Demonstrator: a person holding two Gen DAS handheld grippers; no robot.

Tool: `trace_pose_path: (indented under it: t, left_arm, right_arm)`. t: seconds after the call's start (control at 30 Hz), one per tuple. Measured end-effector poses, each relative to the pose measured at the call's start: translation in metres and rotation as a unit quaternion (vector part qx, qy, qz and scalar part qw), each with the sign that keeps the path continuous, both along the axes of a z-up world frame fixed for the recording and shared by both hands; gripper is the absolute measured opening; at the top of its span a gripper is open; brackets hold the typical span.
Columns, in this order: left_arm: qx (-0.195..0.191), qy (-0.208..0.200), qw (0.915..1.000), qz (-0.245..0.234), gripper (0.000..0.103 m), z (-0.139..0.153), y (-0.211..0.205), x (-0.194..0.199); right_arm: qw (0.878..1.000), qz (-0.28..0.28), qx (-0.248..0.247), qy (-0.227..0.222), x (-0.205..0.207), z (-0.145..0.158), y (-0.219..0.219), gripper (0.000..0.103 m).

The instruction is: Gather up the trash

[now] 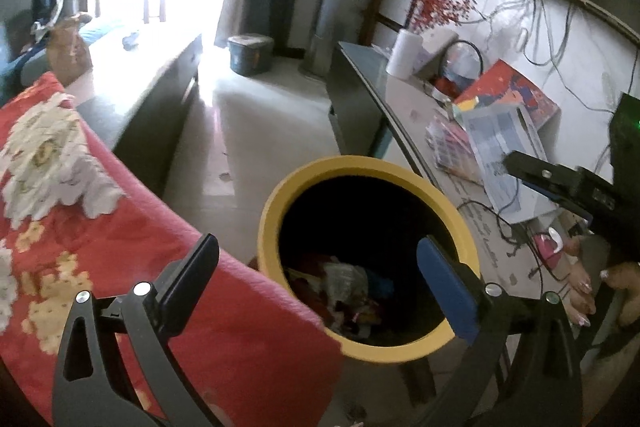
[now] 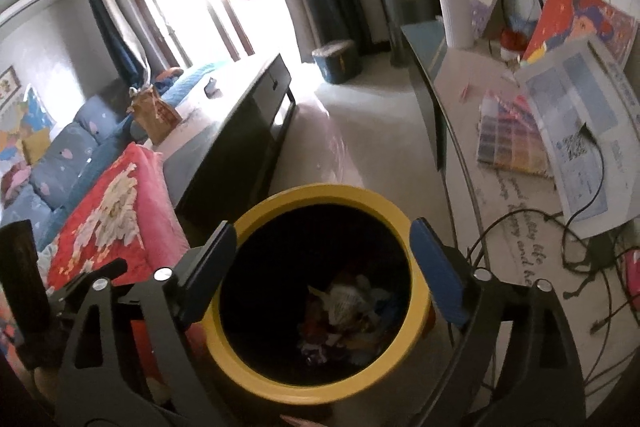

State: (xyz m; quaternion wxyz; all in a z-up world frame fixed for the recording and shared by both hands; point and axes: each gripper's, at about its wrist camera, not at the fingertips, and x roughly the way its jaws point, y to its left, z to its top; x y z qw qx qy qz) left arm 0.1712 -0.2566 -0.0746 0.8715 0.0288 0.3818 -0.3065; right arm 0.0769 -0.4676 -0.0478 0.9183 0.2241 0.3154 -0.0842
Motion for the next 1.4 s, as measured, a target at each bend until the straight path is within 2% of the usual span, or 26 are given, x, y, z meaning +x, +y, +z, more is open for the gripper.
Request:
trace_pose_path:
  t: [0.17, 0.33, 0.63, 1.0, 1.17, 1.4]
  left_arm:
    - [-0.002, -0.021, 0.9994, 0.028, 0.096, 0.014, 0.022, -0.005]
    - [-0.006, -0.033, 0.9982, 0.05, 0.096, 0.023, 0.046, -0.013]
    - [-0.001, -0.061, 0.9936, 0.095, 0.096, 0.035, 0.088, -0.036]
    - [-0.002, -0.108, 0.9789, 0.174, 0.097, 0.05, 0.151, -0.07]
    - [0.005, -0.126, 0.9718, 0.199, 0.097, 0.052, 0.174, -0.085]
    - [0.0, -0.15, 0.9647, 0.217, 0.097, 0.05, 0.2, -0.11]
  right_arm:
    - [1.0, -0.001, -0.015, -0.022, -0.009, 0.015, 0.014, 0.092]
    - [0.999, 0.005, -0.022, -0.038, -0.017, 0.026, 0.032, 0.092]
    - [0.996, 0.026, -0.063, -0.053, -0.025, 0.04, 0.078, 0.092]
    - [0.99, 0.058, -0.106, -0.076, -0.032, 0.043, 0.142, 0.092]
    - [0.98, 0.086, -0.135, -0.115, -0.042, 0.046, 0.172, 0.092]
    - [0.969, 0.078, -0.166, -0.165, -0.059, 0.043, 0.203, 0.092]
